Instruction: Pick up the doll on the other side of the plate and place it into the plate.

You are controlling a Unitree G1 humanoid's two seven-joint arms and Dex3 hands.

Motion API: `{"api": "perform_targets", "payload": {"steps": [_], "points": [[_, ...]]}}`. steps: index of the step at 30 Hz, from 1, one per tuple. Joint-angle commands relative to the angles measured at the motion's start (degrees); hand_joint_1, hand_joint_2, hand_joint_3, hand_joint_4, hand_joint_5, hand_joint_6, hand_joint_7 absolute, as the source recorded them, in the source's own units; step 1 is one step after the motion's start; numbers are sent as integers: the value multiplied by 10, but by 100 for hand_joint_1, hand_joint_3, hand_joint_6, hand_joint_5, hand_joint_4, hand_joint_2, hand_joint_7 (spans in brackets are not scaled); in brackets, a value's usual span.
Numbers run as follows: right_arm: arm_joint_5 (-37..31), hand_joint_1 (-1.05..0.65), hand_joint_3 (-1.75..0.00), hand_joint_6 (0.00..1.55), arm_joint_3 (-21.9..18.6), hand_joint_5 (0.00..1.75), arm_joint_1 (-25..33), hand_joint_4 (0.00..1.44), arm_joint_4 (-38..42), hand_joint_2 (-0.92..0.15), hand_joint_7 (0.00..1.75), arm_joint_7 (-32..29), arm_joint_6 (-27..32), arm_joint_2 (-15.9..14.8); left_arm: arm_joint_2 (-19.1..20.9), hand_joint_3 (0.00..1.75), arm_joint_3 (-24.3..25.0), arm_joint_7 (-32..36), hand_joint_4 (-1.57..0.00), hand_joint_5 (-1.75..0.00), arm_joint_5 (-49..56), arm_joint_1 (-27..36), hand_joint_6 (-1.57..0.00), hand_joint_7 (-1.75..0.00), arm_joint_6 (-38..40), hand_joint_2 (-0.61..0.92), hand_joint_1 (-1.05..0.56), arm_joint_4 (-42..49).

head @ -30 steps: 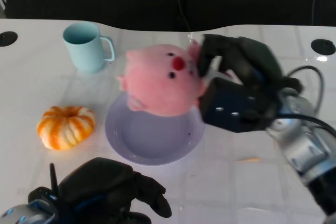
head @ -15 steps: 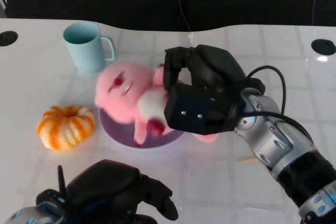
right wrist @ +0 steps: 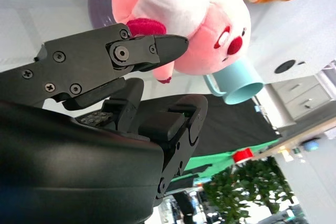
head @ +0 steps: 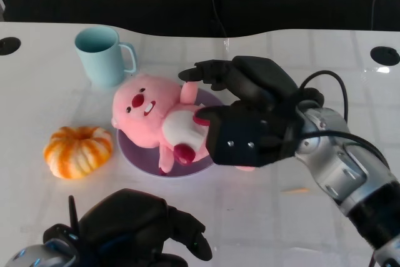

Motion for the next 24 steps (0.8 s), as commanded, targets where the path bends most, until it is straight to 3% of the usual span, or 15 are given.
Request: {"api": "perform_targets", "payload": {"steps": [1,11,16,20,24], "points": [[14,-55,-18,59,-22,60,27,48,-59,-92,2,17,-10,-34,5,29,1,4,-77,-122,3,-3,-92,-32,1,92,-26,0],[62,-50,-16,71,-109,85,167,51,-256,-92,7,68,-7,-117,5,30,0,4,-76,-120,5,-10,-92,-32,2,92,-27,4],[100,-39,-11,80,-164,97,249,62,-325,-92,12,88,-9,-152,5,30,2,7,-77,-119,3,-14,-93,-31,-2,92,-26,11],[132,-25,-9,93,-201,105,307,70,-351,-91,18,85,-36,-165,6,30,4,10,-79,-119,2,-16,-93,-31,-4,92,-27,13],[154,-15,-9,102,-226,108,365,77,-403,-90,23,106,-16,-174,8,30,3,6,-78,-119,4,-17,-93,-30,3,92,-27,12]]}}
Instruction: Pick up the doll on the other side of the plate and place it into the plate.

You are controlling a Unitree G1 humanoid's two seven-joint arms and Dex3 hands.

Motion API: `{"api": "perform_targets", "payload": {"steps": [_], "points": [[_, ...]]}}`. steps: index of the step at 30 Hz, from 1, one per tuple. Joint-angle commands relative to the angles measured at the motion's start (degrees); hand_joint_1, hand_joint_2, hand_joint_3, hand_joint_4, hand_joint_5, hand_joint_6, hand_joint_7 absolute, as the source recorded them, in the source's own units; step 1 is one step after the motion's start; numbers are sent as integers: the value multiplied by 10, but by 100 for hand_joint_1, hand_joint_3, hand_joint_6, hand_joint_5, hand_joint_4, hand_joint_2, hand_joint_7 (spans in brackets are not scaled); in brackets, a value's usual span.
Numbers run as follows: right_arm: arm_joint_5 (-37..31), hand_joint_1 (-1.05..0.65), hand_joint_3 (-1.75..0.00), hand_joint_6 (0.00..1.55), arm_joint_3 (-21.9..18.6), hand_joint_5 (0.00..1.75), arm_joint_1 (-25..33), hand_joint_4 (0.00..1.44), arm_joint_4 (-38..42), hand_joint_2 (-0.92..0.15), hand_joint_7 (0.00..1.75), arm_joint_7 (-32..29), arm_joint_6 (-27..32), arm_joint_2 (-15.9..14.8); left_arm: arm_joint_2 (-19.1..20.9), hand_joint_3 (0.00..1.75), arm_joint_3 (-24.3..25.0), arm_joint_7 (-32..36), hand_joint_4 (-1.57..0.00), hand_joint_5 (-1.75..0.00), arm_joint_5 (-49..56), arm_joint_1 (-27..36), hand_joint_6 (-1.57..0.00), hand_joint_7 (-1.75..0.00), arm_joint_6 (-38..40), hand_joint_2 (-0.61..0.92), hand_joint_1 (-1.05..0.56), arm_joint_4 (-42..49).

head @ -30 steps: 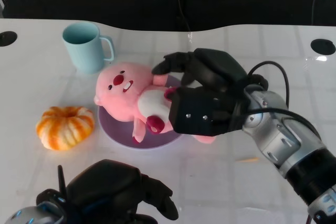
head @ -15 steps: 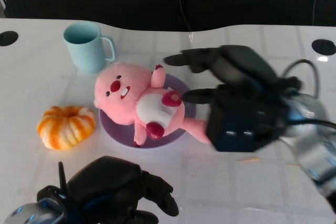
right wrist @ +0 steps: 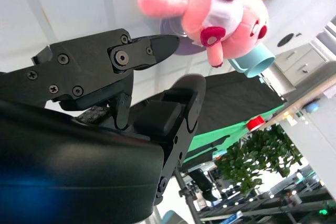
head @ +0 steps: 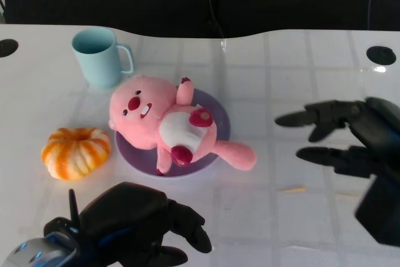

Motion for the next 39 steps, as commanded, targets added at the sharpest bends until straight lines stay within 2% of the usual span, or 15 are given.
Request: {"api": "perform_targets", "payload": {"steps": [1,5,6,10,13,14,17,22,39], "points": [[18,-14,-9,103,-26,109,48,79,-56,-90,25,19,19,-18,8,30,4,2,-78,-119,3,-1,-93,-30,3,92,-27,2],[31,-5,-10,111,-45,113,101,86,-99,-90,31,35,44,-19,9,28,8,9,-78,-129,-2,-1,-94,-30,-5,92,-25,6],[36,-2,-17,112,-48,119,111,87,-105,-89,37,38,49,-18,10,28,9,10,-78,-131,-3,-2,-94,-30,-8,92,-24,8],[53,8,-104,99,-55,134,140,92,-118,-50,86,48,61,-14,14,28,16,8,-75,-133,-10,-5,-94,-30,-13,92,-24,17],[62,11,-133,92,-51,154,152,91,-109,-36,118,41,57,-4,19,29,21,7,-74,-132,-13,-4,-94,-30,-15,92,-25,22],[59,11,-137,90,-48,159,154,90,-104,-33,125,37,53,-3,21,30,22,7,-74,-132,-13,-4,-94,-30,-17,92,-25,24],[48,7,-139,85,-39,172,156,88,-93,-32,136,29,47,0,23,29,25,14,-75,-131,-19,-2,-95,-30,-31,92,-25,32],[20,2,-135,82,-23,175,150,92,-75,-34,148,24,47,-7,25,30,28,9,-74,-129,-22,2,-95,-30,-30,92,-26,33],[-24,-5,-140,80,-6,175,132,89,-57,-31,149,26,50,-10,30,28,32,14,-76,-129,-31,0,-96,-32,-41,92,-24,43]]}}
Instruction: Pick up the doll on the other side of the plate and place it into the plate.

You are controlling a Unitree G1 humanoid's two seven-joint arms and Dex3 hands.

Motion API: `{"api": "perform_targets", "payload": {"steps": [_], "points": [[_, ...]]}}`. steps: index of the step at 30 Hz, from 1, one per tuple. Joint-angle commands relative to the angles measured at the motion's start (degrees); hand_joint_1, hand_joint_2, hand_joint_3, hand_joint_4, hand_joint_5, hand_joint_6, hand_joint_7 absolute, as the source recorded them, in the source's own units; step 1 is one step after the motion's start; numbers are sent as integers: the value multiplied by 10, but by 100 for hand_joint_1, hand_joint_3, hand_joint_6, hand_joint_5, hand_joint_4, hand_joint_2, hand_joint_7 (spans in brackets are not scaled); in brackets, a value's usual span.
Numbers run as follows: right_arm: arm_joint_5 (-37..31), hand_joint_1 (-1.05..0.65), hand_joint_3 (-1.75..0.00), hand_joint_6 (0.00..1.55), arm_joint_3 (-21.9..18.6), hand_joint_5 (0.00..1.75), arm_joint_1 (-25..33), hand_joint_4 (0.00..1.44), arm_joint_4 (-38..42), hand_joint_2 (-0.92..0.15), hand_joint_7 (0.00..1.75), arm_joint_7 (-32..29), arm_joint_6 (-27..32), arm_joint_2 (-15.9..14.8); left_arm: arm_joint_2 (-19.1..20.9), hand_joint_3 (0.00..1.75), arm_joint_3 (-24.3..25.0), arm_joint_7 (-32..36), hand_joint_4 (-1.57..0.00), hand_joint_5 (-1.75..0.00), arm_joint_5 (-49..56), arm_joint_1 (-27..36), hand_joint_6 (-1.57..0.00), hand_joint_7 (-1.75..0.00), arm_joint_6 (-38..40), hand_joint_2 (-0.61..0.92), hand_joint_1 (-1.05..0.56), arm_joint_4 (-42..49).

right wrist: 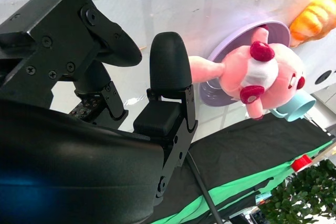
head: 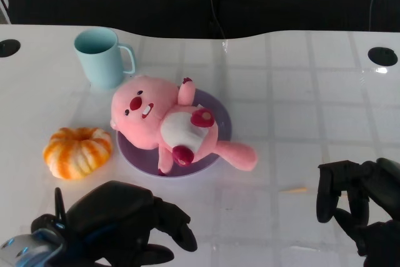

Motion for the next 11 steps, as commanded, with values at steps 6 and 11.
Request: {"api": "perform_targets", "payload": {"steps": [6,11], "points": [[-2,-6,-138,80,1,175,-5,90,-1,-30,149,3,7,-8,8,29,9,2,-74,-128,-9,1,-95,-32,-4,92,-24,3],[4,-5,-139,80,-1,175,-7,90,-1,-31,147,6,13,-8,8,30,8,2,-74,-128,-10,0,-95,-32,-3,92,-25,3]]}}
